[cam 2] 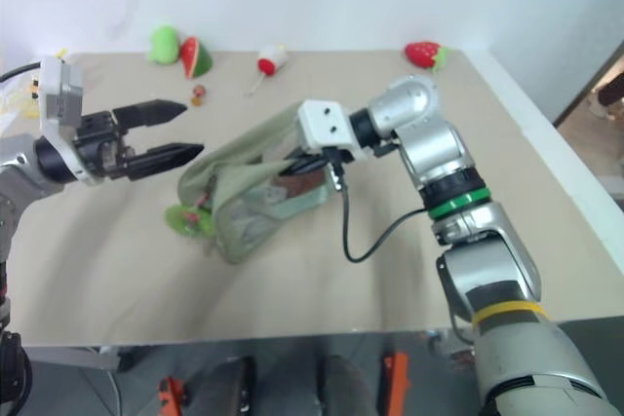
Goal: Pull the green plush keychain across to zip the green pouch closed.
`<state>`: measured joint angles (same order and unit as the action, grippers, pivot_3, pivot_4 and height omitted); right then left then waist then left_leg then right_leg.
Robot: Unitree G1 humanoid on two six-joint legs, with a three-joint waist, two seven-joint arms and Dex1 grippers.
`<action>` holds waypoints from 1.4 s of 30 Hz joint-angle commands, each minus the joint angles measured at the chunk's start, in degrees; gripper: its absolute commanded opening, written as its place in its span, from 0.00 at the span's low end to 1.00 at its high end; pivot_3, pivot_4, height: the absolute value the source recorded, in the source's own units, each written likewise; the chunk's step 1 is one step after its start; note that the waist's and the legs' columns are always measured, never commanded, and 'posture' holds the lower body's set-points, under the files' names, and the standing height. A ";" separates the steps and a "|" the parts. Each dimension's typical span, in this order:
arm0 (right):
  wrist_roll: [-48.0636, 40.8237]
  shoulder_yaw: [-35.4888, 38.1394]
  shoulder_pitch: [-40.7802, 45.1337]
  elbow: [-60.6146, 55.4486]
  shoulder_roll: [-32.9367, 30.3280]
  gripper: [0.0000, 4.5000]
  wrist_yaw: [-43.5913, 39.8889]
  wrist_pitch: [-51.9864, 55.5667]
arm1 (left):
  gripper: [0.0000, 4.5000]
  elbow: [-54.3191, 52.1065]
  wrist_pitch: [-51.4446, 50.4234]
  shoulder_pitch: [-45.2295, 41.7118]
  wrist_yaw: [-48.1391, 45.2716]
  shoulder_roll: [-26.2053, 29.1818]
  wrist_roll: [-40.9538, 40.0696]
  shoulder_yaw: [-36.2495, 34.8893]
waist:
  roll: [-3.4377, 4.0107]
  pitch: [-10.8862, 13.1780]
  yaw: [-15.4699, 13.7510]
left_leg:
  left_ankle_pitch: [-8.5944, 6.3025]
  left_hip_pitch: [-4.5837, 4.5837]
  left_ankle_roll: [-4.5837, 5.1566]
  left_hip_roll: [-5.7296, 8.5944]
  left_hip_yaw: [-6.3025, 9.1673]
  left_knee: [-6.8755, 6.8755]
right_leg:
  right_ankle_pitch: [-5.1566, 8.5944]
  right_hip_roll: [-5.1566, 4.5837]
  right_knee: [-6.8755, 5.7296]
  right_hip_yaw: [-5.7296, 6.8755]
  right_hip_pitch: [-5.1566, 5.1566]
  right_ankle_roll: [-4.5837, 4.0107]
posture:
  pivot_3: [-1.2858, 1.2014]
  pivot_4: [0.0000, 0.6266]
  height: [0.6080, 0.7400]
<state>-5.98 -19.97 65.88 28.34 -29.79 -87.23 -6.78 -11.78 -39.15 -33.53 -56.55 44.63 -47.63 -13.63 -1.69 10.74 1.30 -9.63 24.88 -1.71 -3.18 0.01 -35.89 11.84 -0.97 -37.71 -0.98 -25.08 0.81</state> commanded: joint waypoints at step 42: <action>6.21 4.95 9.96 4.57 10.05 0.16 18.38 26.92 | 1.00 -2.50 -3.02 0.46 5.37 -1.58 -7.11 -4.30 | -0.04 0.00 0.93 | 0.35 -0.19 -0.08 -0.29 0.02 0.27 | -0.15 0.42 -0.38 -0.14 -0.19 -0.40 | 0.52 0.24 1.00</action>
<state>2.35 -17.44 73.92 34.81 -20.20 -69.42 19.52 -12.80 -42.60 -33.08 -51.57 42.41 -54.18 -16.21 -1.73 10.74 2.23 -9.28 24.69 -1.79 -3.51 0.03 -35.61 11.69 -0.51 -38.10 -1.13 -25.27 0.40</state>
